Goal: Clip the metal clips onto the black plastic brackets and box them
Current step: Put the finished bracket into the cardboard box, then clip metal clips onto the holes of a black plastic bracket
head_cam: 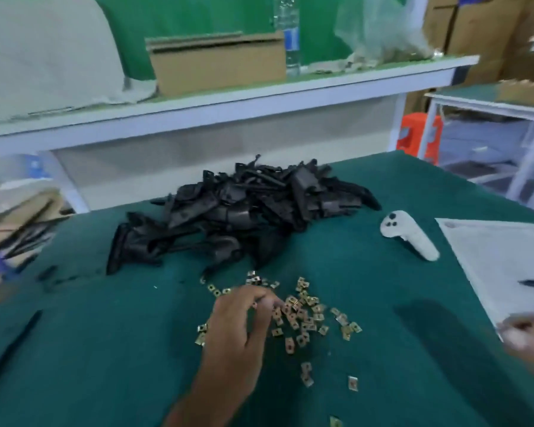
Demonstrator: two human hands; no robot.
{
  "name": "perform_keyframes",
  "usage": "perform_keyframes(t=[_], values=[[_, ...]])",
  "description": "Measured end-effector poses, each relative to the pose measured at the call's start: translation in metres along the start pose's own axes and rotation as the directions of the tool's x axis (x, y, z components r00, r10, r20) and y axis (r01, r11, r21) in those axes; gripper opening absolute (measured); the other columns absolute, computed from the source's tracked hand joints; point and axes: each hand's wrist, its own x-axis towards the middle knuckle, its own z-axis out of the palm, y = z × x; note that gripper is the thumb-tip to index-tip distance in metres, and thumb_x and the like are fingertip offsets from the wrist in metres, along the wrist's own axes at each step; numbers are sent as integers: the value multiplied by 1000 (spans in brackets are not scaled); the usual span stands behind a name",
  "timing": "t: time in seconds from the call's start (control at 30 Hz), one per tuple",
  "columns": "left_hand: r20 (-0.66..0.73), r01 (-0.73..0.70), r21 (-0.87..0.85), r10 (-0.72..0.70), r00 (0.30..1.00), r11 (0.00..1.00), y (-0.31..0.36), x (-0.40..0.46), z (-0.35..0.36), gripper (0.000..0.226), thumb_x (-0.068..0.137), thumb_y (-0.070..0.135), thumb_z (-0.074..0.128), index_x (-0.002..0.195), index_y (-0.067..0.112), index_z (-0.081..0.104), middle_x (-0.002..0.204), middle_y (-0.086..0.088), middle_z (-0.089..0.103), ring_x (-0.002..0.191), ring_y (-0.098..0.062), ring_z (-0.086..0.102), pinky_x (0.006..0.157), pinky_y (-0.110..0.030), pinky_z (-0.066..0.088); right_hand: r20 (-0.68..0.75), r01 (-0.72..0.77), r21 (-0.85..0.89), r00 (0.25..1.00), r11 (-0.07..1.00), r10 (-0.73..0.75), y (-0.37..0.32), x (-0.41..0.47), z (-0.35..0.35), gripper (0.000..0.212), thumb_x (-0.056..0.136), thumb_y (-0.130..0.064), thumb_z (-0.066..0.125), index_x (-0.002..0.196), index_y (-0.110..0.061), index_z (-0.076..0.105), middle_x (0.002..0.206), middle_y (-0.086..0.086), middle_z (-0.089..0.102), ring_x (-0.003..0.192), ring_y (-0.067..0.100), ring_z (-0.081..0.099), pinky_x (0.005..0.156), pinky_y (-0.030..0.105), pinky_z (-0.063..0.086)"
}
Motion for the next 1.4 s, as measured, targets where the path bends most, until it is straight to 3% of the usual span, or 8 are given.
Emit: perform_keyframes(t=[0.17, 0.27, 0.33, 0.67, 0.9, 1.17, 1.3, 1.4], values=[[-227, 192, 69, -172, 959, 979, -68, 3, -25, 48, 97, 61, 24, 79, 38, 62, 80, 18, 63, 84, -5, 58, 75, -36, 42, 180, 304, 10, 936, 953, -301, -127, 60, 110, 46, 93, -67, 47, 85, -26, 67, 71, -6, 63, 56, 2, 50, 53, 12, 35], [-293, 251, 1, -240, 926, 968, -78, 6, -23, 52, 95, 63, 24, 74, 34, 61, 73, 15, 61, 65, -7, 55, 60, -33, 37, 443, 456, -159, 825, 876, -350, -147, 101, 182, 18, 99, -46, 59, 116, -42, 58, 111, -9, 59, 95, 2, 56, 82, 18, 46], [-291, 248, -36, -247, 924, 968, -79, 7, -22, 54, 94, 65, 23, 73, 32, 61, 75, 20, 60, 60, -8, 52, 58, -33, 36, 550, 556, -331, 770, 762, -324, -146, 123, 218, 44, 100, -33, 64, 139, -41, 48, 134, -10, 43, 123, 11, 45, 96, 35, 49], [-292, 159, 36, -142, 946, 987, -84, 8, -16, 44, 103, 51, 28, 73, 33, 55, 80, 14, 58, 78, -9, 57, 74, -32, 38, 218, 646, -120, 758, 754, -614, -148, 134, 235, 12, 102, -20, 59, 104, -22, 71, 103, -14, 63, 96, -1, 58, 84, 10, 42], [-330, 159, -74, -175, 928, 984, -76, 7, -18, 39, 95, 67, 37, 106, 37, 59, 105, 21, 61, 107, -9, 59, 87, -30, 45, 362, 68, 632, 855, 772, -371, -162, 92, 216, 26, 96, -43, 55, 105, -25, 70, 79, -2, 56, 71, 11, 48, 69, 24, 43], [-214, 139, -334, -218, 952, 932, -67, 6, -20, 44, 89, 73, 49, 114, 40, 64, 122, 16, 69, 119, -4, 62, 93, -26, 50, 609, -318, 655, 758, 685, -231, -148, 74, 232, 37, 93, -37, 62, 105, -3, 67, 99, 15, 68, 92, 27, 63, 87, 35, 52], [-263, 100, -284, -178, 948, 953, -59, 7, -19, 20, 88, 58, 59, 105, 51, 67, 97, 22, 73, 91, 4, 68, 73, -6, 47, 678, -189, 529, 680, 827, -278, -140, 71, 234, 26, 92, -42, 62, 98, -19, 73, 88, -5, 67, 83, 10, 60, 77, 22, 50], [-337, 93, -340, -213, 917, 936, -56, 9, -20, 20, 96, 46, 63, 77, 49, 70, 66, 26, 66, 60, 9, 61, 55, -3, 42, 626, 282, 240, 687, 929, -370, -135, 74, 234, 18, 95, -45, 61, 109, -38, 69, 104, -24, 69, 102, -4, 60, 84, 12, 45]])
